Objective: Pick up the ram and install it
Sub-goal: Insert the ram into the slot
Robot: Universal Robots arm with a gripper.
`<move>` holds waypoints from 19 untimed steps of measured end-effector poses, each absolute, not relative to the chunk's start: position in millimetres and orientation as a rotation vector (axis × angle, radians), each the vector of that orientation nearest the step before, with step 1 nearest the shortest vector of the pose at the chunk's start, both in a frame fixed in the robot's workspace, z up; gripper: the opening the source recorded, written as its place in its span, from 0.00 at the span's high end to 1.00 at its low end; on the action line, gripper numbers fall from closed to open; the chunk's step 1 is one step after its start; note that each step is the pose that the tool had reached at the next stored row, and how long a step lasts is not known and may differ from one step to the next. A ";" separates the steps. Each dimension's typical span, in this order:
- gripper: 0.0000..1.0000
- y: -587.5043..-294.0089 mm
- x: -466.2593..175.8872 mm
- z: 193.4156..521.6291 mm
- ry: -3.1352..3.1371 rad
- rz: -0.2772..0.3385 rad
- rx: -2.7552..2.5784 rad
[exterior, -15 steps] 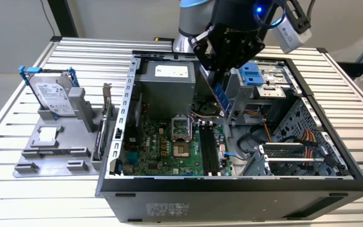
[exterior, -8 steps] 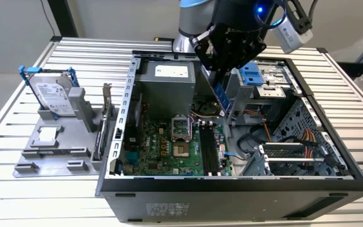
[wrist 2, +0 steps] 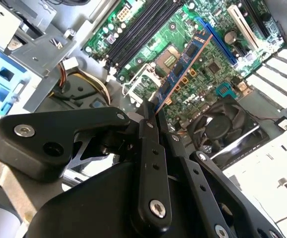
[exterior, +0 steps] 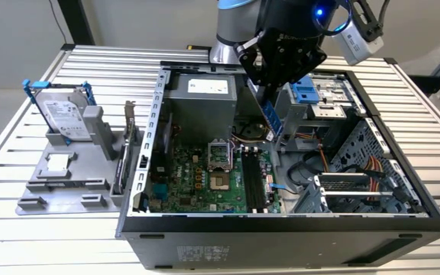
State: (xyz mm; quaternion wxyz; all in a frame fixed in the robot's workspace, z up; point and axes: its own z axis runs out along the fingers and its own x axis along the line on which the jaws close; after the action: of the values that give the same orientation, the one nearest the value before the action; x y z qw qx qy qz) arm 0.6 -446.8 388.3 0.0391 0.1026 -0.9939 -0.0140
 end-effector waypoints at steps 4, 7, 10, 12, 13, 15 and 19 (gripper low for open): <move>1.00 -446.8 0.8 388.3 -3.047 -0.043 0.315; 1.00 -446.8 1.5 387.6 -3.047 -0.043 0.313; 1.00 -447.3 2.9 386.6 -3.048 -0.043 0.303; 1.00 -447.7 3.5 385.8 -3.050 -0.043 0.293; 1.00 -447.9 3.6 385.4 -3.050 -0.044 0.287; 1.00 -448.2 4.1 384.8 -3.052 -0.044 0.276; 1.00 -449.3 5.4 383.5 -3.054 -0.045 0.251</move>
State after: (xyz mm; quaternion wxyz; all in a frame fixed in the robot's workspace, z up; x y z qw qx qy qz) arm 5.4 -449.3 383.5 0.0385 0.0819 -0.9958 -0.0147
